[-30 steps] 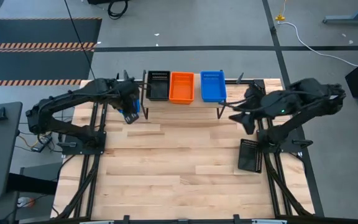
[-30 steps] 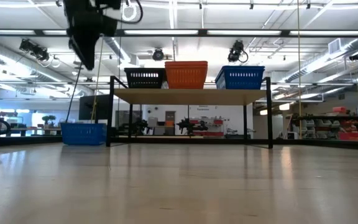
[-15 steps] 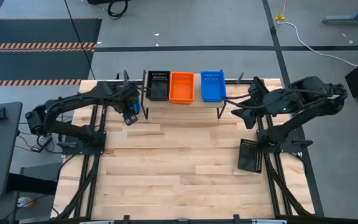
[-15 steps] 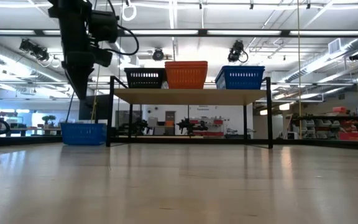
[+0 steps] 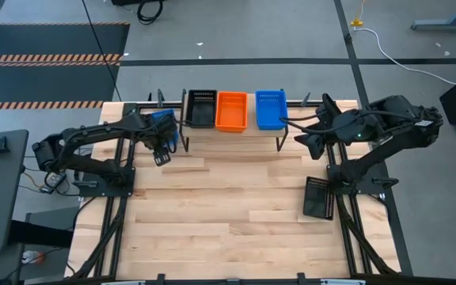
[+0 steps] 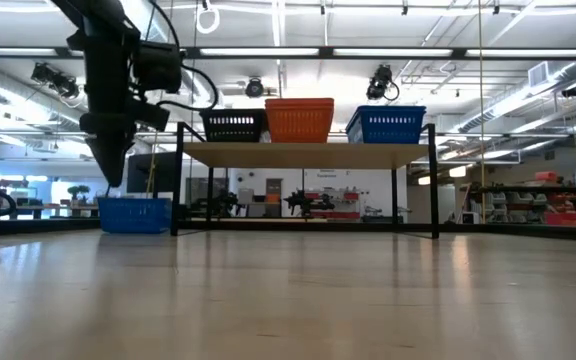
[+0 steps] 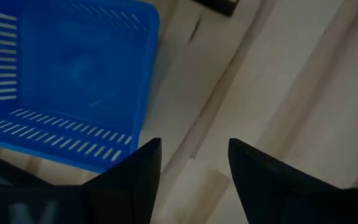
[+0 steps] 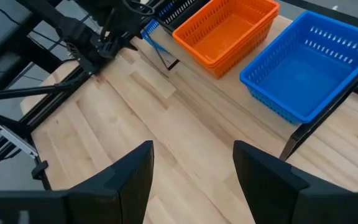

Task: Stack baskets on shelf by color
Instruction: Stack the blue bin on top of the blue bin on the shelf

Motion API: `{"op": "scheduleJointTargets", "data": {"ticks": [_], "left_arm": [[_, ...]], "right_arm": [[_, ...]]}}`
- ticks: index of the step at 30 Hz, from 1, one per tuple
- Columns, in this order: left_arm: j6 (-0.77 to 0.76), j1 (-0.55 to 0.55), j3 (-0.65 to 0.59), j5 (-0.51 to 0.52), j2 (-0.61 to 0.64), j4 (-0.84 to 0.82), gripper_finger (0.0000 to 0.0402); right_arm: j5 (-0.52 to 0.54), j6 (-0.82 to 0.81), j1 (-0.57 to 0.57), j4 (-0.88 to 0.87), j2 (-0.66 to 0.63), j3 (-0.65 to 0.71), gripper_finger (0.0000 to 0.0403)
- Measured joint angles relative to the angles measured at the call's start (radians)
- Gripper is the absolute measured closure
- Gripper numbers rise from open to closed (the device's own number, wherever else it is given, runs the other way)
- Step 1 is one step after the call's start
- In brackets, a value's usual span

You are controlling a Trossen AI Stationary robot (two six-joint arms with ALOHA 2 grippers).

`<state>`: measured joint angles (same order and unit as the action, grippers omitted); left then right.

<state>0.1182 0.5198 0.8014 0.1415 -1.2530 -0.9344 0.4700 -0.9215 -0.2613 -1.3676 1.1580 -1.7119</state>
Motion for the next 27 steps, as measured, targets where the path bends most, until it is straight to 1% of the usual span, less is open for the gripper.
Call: {"op": "scheduleJointTargets", "data": {"ticks": [5,10,13,19,27], "left_arm": [[0.048,0.0,-0.037,0.04,0.0,0.014,0.0207],[0.086,0.0,-0.076,0.047,-0.001,0.028,0.0207],[0.091,0.0,-0.076,0.065,-0.002,0.038,0.0207],[0.077,-0.002,-0.068,0.068,0.015,0.035,0.0207],[0.077,-0.002,-0.048,0.112,0.091,0.056,0.0207]], "right_arm": [[-0.001,0.0,0.005,-0.004,0.0,0.0,0.0176],[-0.024,-0.015,0.005,-0.005,0.0,0.0,0.0176],[-0.027,-0.035,0.005,-0.01,0.0,0.0,0.0176],[-0.027,-0.049,0.005,-0.013,0.0,0.0,0.0176],[-0.027,-0.056,0.005,-0.013,0.0,0.0,0.0176]]}}
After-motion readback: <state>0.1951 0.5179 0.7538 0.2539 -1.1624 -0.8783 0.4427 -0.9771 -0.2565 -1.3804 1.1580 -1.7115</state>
